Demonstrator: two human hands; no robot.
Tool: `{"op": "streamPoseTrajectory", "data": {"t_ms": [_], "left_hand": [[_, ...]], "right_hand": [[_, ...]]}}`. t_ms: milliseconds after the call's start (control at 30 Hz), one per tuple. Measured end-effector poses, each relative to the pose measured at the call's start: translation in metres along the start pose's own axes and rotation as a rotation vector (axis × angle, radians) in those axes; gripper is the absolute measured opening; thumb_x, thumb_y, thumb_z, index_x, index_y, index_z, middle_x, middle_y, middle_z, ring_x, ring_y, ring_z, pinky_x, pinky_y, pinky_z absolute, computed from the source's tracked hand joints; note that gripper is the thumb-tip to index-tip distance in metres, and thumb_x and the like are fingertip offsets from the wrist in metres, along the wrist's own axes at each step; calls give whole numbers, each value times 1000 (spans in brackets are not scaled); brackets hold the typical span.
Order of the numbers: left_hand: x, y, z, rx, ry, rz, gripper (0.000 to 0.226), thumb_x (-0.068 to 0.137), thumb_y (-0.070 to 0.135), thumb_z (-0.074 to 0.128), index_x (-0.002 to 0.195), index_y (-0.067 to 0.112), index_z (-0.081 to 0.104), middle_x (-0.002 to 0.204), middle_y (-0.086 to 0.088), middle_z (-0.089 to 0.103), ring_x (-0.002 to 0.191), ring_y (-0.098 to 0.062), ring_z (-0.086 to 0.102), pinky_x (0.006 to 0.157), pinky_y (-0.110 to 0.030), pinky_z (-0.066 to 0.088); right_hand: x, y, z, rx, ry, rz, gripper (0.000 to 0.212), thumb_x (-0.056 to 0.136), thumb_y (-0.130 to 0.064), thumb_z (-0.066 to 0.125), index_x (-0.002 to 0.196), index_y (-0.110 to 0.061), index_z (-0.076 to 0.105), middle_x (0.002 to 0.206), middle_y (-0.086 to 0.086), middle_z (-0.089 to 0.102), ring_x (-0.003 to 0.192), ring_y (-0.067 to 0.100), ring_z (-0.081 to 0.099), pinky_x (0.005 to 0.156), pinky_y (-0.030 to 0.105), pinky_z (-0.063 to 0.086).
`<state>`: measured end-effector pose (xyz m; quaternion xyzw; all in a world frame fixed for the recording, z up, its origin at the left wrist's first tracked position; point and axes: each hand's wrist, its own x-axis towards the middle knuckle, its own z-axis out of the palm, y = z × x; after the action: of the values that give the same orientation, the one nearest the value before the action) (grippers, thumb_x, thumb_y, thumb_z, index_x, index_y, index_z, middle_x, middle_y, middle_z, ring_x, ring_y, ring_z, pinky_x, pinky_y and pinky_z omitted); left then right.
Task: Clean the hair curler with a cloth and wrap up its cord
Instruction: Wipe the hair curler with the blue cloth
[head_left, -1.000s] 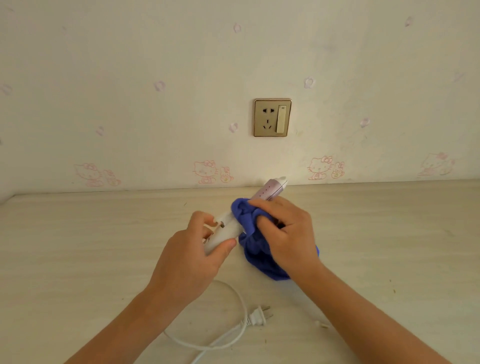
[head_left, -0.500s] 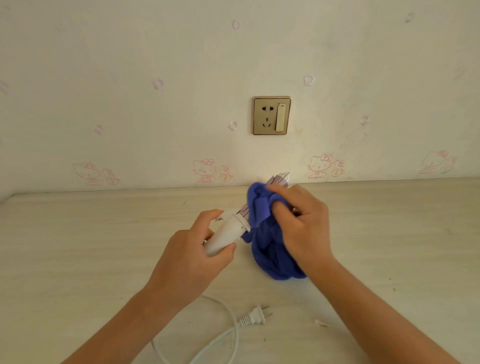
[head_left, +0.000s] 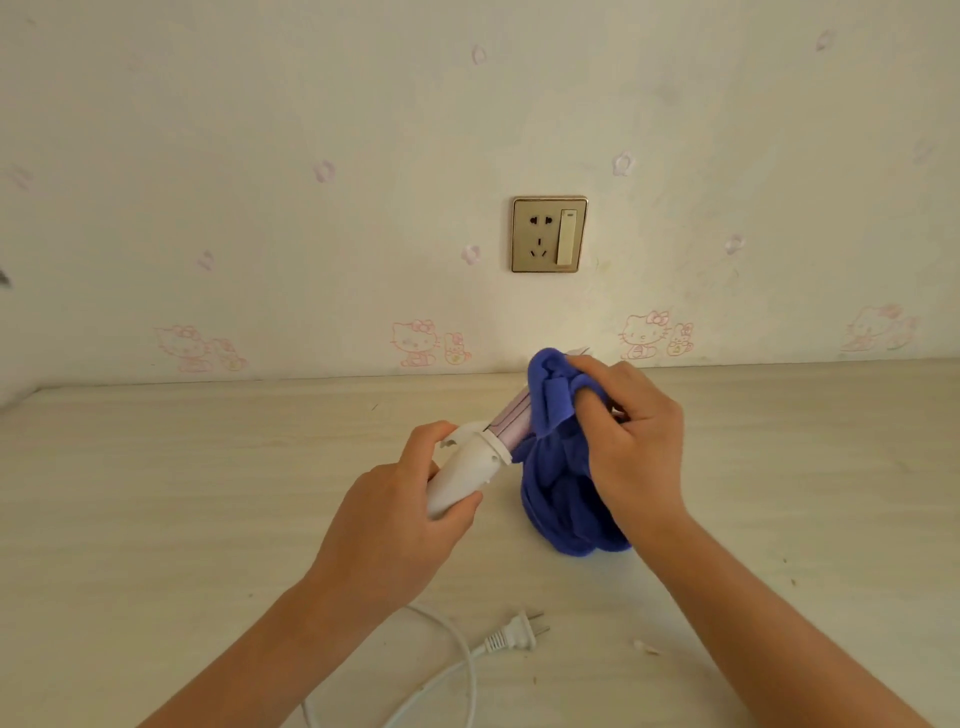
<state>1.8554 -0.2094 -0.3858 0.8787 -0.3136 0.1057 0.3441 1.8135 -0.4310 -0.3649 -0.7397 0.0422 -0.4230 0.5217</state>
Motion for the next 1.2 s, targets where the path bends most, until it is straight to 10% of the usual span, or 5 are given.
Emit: {"op": "streamPoseTrajectory", "data": {"t_ms": [167,400,600,1067,1200], "left_hand": [[1,-8,-4,-41,5,-70,54,85,43,75,130,39,46,68,11,63,61,-11,60,47,-22,39],[0,-1,-4,-75,-17,-48,47,76,58,63,121,49,51,69,14,64,54,-14,58,45,-23,42],[1,-3,-9,-129,8,-85,39,74,57,61,112,51,57,61,5,62,50,-19,54,47,-28,42],[3,-3,-15,-127,-81,-115,38,74,64,62,103,39,65,71,13,69,57,-12,60,50,-31,47],[3,-1,-15,-57,-91,-29,35,80,66,60,102,39,64,75,18,66,61,-10,60,50,-24,42]], "right_hand": [[-28,-3,31,-44,-310,-78,37,89,-9,56,112,-24,80,79,-5,65,74,14,61,70,23,49],[6,1,-6,-28,-6,7,43,95,-10,57,101,-48,75,77,-8,65,71,9,58,67,23,48],[-31,-5,31,-21,-298,-98,37,89,-11,56,112,-27,79,79,-9,62,73,11,59,68,18,46],[-29,-4,28,-35,-297,-84,36,89,-10,57,111,-29,79,79,-7,63,71,13,59,66,18,45],[-2,-1,2,-5,-74,-33,36,90,-7,59,108,-32,78,76,-12,62,69,6,56,67,14,44]]}}
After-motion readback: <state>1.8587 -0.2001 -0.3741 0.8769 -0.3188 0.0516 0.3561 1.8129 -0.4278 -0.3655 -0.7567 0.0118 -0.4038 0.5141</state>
